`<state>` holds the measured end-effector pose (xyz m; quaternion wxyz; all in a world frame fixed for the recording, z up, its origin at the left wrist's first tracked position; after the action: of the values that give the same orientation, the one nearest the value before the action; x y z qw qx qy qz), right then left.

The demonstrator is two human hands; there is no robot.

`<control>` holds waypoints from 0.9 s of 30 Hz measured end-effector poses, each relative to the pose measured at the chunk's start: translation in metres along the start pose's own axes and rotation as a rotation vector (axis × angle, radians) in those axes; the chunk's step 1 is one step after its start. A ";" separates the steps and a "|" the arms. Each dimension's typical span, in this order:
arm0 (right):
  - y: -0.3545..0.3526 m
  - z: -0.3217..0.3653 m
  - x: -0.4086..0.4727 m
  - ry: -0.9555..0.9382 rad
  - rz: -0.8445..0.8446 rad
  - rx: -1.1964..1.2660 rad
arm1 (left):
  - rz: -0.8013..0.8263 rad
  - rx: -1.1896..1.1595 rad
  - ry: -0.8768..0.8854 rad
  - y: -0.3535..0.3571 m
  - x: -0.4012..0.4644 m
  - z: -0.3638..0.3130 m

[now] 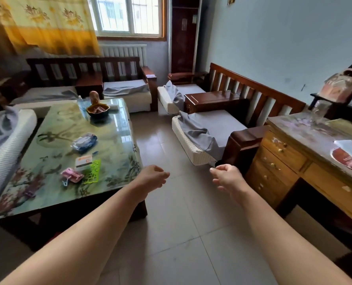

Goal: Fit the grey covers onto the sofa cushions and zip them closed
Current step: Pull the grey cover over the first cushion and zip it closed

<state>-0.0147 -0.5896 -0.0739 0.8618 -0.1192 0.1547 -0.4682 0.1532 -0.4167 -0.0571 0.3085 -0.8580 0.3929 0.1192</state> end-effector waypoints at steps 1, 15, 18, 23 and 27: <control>-0.006 -0.002 0.025 0.005 -0.001 -0.013 | 0.001 -0.001 -0.006 0.008 0.021 -0.013; 0.003 -0.017 0.316 0.099 0.026 -0.081 | 0.046 -0.006 -0.079 0.053 0.290 -0.124; 0.012 -0.017 0.375 0.122 -0.022 -0.091 | 0.083 0.012 -0.045 0.053 0.363 -0.150; 0.013 -0.034 0.459 0.202 -0.112 -0.106 | 0.162 0.069 -0.036 0.072 0.477 -0.186; 0.008 -0.063 0.508 0.290 -0.128 -0.153 | 0.201 0.101 -0.089 0.106 0.548 -0.188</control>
<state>0.2282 -1.0183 -0.2140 0.7872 -0.1250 0.3047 -0.5215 0.4304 -0.9164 -0.2011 0.3549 -0.7916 0.4683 0.1676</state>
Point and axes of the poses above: each hand's wrist, its own x-axis towards the middle knuckle, its own y-axis out of the palm, z = x × y, the point moved 10 cm from there along x, towards the middle knuckle, and after that the axes turned 7 degrees about -y, right-handed, at the moved point
